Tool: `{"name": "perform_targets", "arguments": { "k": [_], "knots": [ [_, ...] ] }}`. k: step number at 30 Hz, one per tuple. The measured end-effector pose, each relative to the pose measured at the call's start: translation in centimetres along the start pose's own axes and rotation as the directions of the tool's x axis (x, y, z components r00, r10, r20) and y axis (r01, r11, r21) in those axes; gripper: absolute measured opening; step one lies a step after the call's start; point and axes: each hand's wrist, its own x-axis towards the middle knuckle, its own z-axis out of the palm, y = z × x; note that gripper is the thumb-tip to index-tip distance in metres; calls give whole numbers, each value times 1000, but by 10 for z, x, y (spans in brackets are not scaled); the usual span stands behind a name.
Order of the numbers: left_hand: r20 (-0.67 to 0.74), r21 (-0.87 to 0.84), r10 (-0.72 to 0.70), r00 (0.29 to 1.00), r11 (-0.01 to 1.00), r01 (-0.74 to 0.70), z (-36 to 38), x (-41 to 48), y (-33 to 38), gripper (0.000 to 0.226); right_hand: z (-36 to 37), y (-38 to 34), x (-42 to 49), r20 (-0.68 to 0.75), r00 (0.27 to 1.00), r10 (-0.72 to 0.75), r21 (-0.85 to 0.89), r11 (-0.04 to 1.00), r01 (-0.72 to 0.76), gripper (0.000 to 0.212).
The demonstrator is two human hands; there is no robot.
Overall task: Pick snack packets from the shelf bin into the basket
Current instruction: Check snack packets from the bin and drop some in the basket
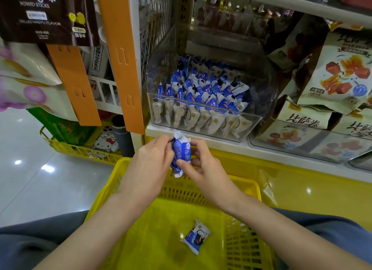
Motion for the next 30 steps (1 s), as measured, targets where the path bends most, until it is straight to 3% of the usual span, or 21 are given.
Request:
{"name": "perform_targets", "arguments": {
  "k": [2, 6, 11, 13, 16, 19, 22, 25, 28, 30],
  "knots": [
    [-2, -55, -16, 1000, 998, 16, 3, -1, -1, 24, -1, 0, 1, -18, 1000, 24, 32, 999, -24, 32],
    [57, -111, -31, 998, 993, 37, 12, -5, 1, 33, -5, -1, 8, -76, 988, 133, 271, 956, -108, 26],
    [68, -183, -57, 996, 981, 68, 11, -4, 1, 28, -3, -1, 9, -67, 989, 132, 297, 949, -106, 25],
    [94, -278, -82, 992, 955, 106, 10, -2, 4, 26, -4, 0, 9, -112, 987, 119, 213, 973, -93, 28],
    [192, -514, -141, 971, 828, 222, 9, -1, 12, 19, -8, 3, 9, -207, 978, 33, -87, 995, -52, 43],
    [286, -629, -160, 945, 713, 311, 12, -3, 16, 21, -9, 6, 6, -227, 968, -109, -389, 921, 13, 57],
    [242, -636, -257, 936, 686, 353, 14, -1, 15, 13, -8, 4, 4, -165, 961, -224, -521, 847, 108, 60],
    [191, -686, -360, 913, 616, 387, 10, 5, 13, 12, -10, 0, 5, -151, 979, -134, -391, 918, 65, 57],
    [210, -760, -390, 896, 511, 401, 4, 9, 13, 19, -14, -4, 11, -124, 984, 127, -22, 991, -130, 25],
    [221, -778, -411, 884, 472, 414, 2, 10, 12, 22, -15, -6, 13, -66, 974, 218, 235, 952, -197, 11]
  ]
}}
